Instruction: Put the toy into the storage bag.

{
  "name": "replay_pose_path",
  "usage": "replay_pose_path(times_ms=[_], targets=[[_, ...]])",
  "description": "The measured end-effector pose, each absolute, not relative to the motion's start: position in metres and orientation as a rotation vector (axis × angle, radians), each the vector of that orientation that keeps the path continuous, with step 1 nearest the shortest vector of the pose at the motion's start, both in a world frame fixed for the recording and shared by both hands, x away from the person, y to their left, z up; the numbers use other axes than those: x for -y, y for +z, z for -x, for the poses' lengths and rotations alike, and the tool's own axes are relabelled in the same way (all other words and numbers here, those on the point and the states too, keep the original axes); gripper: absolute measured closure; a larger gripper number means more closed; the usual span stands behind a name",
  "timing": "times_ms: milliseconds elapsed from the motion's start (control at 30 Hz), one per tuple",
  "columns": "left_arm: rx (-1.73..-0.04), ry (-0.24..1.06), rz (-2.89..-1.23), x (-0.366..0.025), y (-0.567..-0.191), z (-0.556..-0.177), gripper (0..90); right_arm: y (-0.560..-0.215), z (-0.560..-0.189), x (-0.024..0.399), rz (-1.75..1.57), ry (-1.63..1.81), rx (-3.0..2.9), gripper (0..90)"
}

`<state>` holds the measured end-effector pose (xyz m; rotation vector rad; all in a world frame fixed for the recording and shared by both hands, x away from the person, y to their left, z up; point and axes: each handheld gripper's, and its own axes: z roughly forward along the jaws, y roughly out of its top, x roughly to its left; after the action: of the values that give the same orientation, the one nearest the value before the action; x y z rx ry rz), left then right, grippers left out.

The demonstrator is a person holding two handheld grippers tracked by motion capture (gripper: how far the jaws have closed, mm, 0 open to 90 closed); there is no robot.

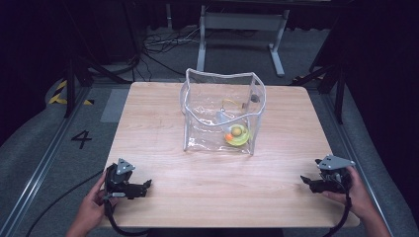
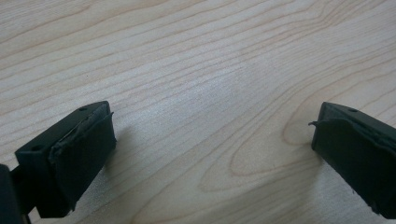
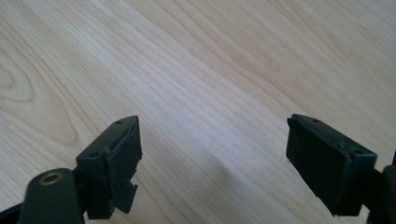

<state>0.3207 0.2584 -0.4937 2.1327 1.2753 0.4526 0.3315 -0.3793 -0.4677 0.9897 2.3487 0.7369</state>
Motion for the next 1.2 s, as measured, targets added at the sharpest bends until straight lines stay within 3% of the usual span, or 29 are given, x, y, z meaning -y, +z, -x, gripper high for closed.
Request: replay_pose_path(times_ms=[367,1200], targets=[[-1.281,0.456,-2.129,-0.258,-0.494,-0.320,0.0,-0.497,-0.316,0.411,-1.236,0.987,-2.268,15.6],[-1.288,0.460,-2.129,-0.258,-0.493,-0.320,0.0,-0.498,-0.316,0.410,-1.306,0.966,-2.217,14.8]])
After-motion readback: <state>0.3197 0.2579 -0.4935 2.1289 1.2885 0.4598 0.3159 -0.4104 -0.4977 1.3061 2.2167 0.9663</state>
